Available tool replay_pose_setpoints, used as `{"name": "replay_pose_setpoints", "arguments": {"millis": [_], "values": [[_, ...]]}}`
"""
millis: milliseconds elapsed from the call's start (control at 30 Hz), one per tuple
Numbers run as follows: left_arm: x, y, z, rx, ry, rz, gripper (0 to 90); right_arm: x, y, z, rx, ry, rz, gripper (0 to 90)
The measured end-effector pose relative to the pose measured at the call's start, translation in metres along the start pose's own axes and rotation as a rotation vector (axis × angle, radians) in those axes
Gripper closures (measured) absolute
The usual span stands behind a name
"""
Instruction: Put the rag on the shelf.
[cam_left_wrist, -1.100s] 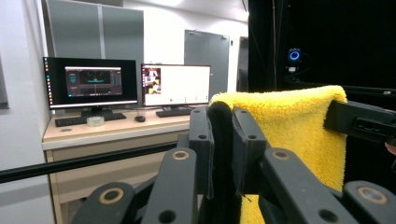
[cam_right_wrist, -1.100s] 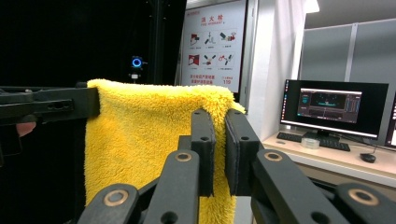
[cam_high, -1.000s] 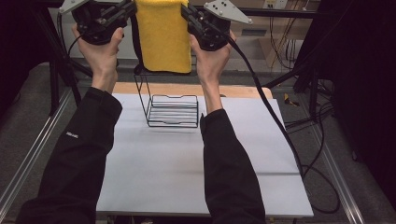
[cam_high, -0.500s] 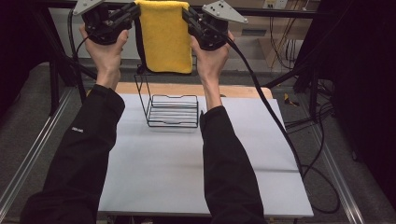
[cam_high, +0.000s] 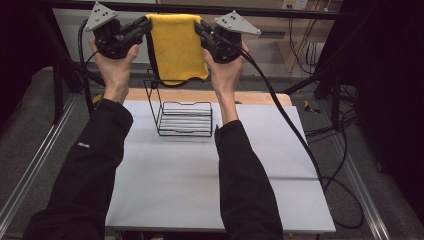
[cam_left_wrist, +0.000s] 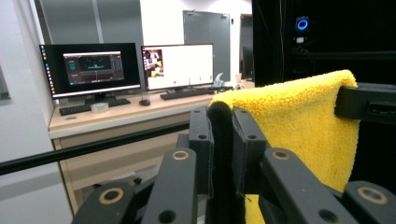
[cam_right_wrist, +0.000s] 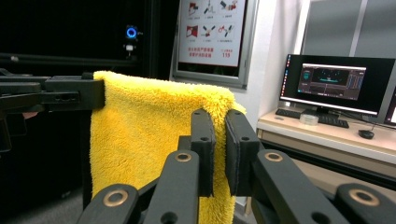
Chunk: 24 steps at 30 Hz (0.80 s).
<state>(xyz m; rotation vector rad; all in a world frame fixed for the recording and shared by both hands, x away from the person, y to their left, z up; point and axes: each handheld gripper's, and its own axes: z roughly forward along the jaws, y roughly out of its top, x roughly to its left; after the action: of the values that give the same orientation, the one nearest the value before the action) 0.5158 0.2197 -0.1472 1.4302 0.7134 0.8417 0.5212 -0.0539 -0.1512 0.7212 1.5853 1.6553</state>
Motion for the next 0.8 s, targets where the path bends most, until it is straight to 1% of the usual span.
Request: {"name": "replay_pose_setpoints", "arguments": {"millis": [67, 167, 200, 233, 300, 433, 533, 800], "values": [[0.0, -0.005, -0.002, 0.003, -0.007, -0.003, 79.8, 0.0, -0.003, -0.001, 0.007, 0.003, 0.007, 83.4], [-0.002, -0.011, -0.005, 0.013, -0.017, 0.008, 79.8, 0.001, -0.008, -0.003, 0.027, 0.005, 0.013, 83.4], [-0.003, -0.012, -0.006, 0.016, -0.011, 0.015, 79.8, 0.001, -0.01, -0.004, 0.033, 0.006, 0.008, 83.4], [-0.003, -0.014, -0.007, 0.02, -0.012, 0.014, 79.8, 0.002, -0.012, -0.004, 0.04, 0.008, 0.002, 83.4], [-0.003, -0.018, -0.01, 0.02, -0.018, 0.008, 79.8, 0.004, -0.015, -0.006, 0.042, 0.012, 0.005, 83.4], [-0.004, -0.026, -0.015, 0.03, -0.023, 0.007, 79.8, 0.007, -0.02, -0.009, 0.054, 0.017, 0.0, 83.3], [-0.005, -0.028, -0.019, 0.029, -0.031, 0.003, 79.8, 0.009, -0.023, -0.011, 0.055, 0.02, 0.008, 83.3], [-0.008, -0.038, -0.025, 0.053, -0.041, 0.01, 79.8, 0.014, -0.034, -0.016, 0.069, 0.023, 0.006, 83.2]]}}
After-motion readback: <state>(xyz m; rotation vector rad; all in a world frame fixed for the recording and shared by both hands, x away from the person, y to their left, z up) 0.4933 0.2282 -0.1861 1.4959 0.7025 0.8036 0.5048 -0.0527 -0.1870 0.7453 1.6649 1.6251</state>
